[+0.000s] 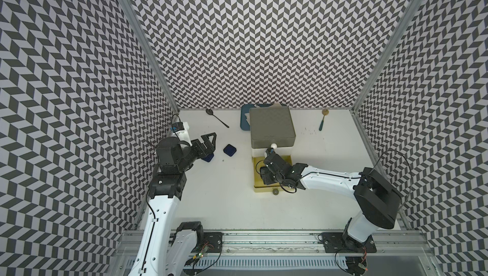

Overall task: Place the brooch boxes into the drawer by color
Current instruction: Place the brooch box in the drawer.

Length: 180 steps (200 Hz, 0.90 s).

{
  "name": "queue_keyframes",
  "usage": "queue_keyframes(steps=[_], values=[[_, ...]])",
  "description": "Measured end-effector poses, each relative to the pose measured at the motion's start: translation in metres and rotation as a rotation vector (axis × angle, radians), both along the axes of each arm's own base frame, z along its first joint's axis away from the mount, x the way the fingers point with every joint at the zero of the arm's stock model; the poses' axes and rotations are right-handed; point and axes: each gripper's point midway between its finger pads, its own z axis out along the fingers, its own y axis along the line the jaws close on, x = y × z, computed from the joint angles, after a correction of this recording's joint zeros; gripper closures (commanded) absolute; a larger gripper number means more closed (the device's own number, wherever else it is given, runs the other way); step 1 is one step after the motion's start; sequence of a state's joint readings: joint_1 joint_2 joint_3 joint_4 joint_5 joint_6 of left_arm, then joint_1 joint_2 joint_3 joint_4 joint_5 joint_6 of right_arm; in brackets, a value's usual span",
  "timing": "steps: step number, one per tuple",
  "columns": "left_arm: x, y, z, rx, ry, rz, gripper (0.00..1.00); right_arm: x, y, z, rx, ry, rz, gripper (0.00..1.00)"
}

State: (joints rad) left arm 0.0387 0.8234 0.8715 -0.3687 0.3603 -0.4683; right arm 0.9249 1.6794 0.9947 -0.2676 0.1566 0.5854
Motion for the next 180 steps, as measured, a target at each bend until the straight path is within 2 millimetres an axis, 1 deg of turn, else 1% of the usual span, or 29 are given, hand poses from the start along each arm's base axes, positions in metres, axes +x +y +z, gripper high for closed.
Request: queue_keyframes(steps=[19, 54, 68, 108, 128, 144, 180], values=[[0.000, 0.000, 0.000, 0.000, -0.001, 0.000, 0.00, 0.001, 0.001, -0.002, 0.001, -0.003, -0.009, 0.48], [-0.001, 0.000, 0.001, 0.001, -0.005, 0.000, 0.00, 0.002, 0.002, -0.005, 0.001, -0.005, -0.012, 0.45], [-0.002, 0.000, 0.001, 0.001, -0.005, 0.000, 0.00, 0.003, 0.003, -0.009, -0.004, -0.001, -0.015, 0.44], [-0.002, 0.000, 0.000, 0.001, -0.005, 0.000, 0.00, 0.002, 0.001, -0.022, -0.026, 0.020, -0.031, 0.37], [-0.002, 0.000, 0.001, 0.003, -0.006, -0.001, 0.00, 0.002, 0.001, -0.023, -0.025, 0.022, -0.033, 0.35], [-0.002, 0.000, 0.000, 0.004, -0.005, -0.001, 0.00, 0.001, 0.001, -0.023, -0.023, 0.022, -0.034, 0.29], [-0.002, 0.000, 0.000, 0.003, -0.005, -0.001, 0.00, 0.001, 0.003, -0.021, -0.023, 0.019, -0.031, 0.25]])
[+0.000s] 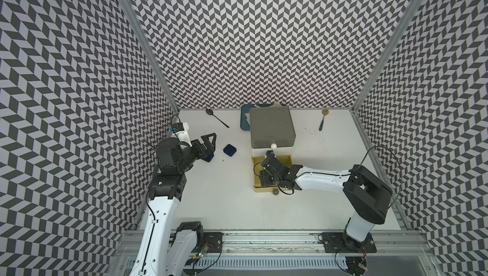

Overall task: Place the brooch boxes into the drawer by color
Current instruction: Place the brooch box in the drawer.

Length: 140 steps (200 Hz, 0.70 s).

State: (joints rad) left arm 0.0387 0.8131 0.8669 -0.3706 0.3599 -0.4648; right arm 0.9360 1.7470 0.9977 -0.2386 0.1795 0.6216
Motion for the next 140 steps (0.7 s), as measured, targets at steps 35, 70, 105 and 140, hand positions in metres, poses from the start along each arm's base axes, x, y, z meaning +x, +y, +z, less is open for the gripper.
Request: queue_keyframes(steps=[35, 70, 105, 140], values=[[0.000, 0.001, 0.000, 0.002, 0.001, 0.004, 0.00, -0.001, 0.001, 0.004, 0.003, -0.009, 0.002, 0.20], [0.000, 0.001, -0.001, 0.003, 0.002, 0.009, 0.00, -0.002, 0.005, 0.027, 0.045, -0.045, 0.010, 0.18], [0.002, 0.003, -0.002, 0.006, 0.007, 0.018, 0.00, -0.007, 0.010, 0.051, 0.087, -0.085, 0.023, 0.18], [0.006, 0.006, -0.011, 0.009, 0.038, 0.033, 0.00, -0.022, 0.013, 0.065, 0.114, -0.108, 0.052, 0.18]])
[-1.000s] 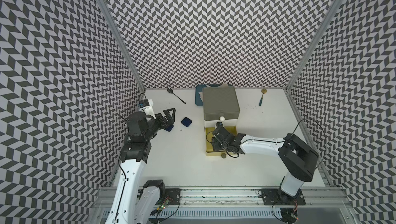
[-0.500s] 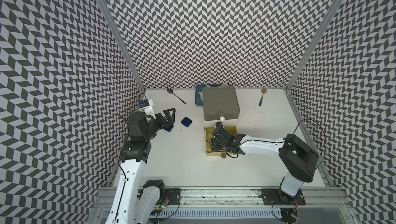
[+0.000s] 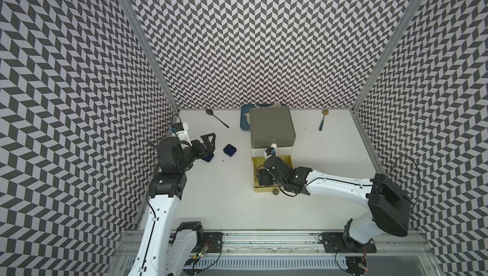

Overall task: Place the brooch boxes into the drawer by color
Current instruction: Place the brooch box in the drawer, then pick up the brooch box from the center of the board.

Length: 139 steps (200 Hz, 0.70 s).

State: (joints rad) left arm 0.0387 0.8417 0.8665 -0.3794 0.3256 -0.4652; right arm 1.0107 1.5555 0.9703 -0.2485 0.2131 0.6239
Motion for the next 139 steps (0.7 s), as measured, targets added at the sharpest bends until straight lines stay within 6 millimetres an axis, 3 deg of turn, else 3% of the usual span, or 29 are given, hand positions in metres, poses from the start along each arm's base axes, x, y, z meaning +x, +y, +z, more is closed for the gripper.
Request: queue_keyframes(steps=[26, 79, 139], values=[[0.006, 0.003, -0.015, 0.006, 0.053, 0.017, 0.00, -0.011, -0.003, 0.018, 0.027, -0.024, 0.010, 0.18], [0.020, 0.014, -0.055, 0.016, 0.198, 0.059, 0.03, -0.024, -0.019, 0.084, 0.162, -0.123, 0.013, 0.18], [0.032, 0.055, -0.097, 0.009, 0.348, 0.176, 0.06, -0.032, -0.039, 0.121, 0.197, -0.214, 0.038, 0.19]])
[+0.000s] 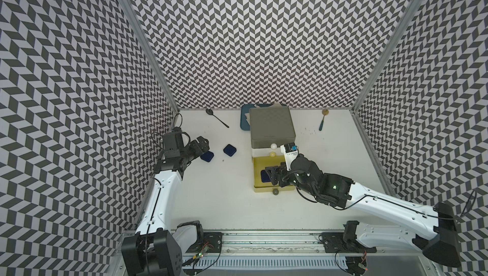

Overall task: Place the brooch boxes into the drawer by color
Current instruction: Pick up the brooch box from the center of the board.

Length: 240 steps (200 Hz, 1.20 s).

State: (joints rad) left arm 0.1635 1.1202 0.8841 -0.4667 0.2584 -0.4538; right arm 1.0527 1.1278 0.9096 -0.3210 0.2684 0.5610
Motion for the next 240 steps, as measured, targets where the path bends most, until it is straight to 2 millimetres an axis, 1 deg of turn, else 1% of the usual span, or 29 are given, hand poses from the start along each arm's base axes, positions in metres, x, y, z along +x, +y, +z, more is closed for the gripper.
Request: queue_keyframes(steps=[29, 50, 62, 82, 106, 124, 141, 166, 194, 240], values=[[0.003, 0.011, -0.010, -0.004, 0.032, 0.049, 0.06, -0.002, -0.004, 0.004, -0.013, -0.030, 0.018, 0.19], [0.007, 0.016, -0.023, -0.015, 0.067, 0.076, 0.09, -0.002, -0.003, 0.004, -0.022, -0.041, 0.027, 0.19], [0.009, 0.018, -0.036, -0.021, 0.105, 0.090, 0.09, -0.002, -0.003, 0.004, -0.023, -0.047, 0.030, 0.19], [0.012, 0.023, -0.063, -0.027, 0.187, 0.118, 0.10, -0.001, -0.002, 0.003, -0.020, -0.054, 0.032, 0.19], [0.013, 0.025, -0.094, -0.044, 0.281, 0.140, 0.11, -0.003, -0.006, -0.009, -0.035, -0.050, 0.031, 0.17], [0.015, 0.026, -0.109, -0.055, 0.327, 0.153, 0.11, -0.003, -0.009, -0.015, -0.051, -0.047, 0.031, 0.17], [0.021, 0.028, -0.115, -0.064, 0.346, 0.168, 0.11, -0.003, -0.009, -0.015, -0.056, -0.054, 0.029, 0.16], [0.031, 0.031, -0.117, -0.076, 0.353, 0.189, 0.12, -0.002, -0.011, -0.013, -0.058, -0.064, 0.025, 0.15], [0.037, 0.031, -0.125, -0.089, 0.370, 0.207, 0.12, 0.000, -0.015, -0.010, -0.056, -0.074, 0.021, 0.15], [0.052, 0.022, -0.133, -0.095, 0.394, 0.205, 0.12, 0.007, -0.024, -0.012, -0.058, -0.074, 0.003, 0.15]])
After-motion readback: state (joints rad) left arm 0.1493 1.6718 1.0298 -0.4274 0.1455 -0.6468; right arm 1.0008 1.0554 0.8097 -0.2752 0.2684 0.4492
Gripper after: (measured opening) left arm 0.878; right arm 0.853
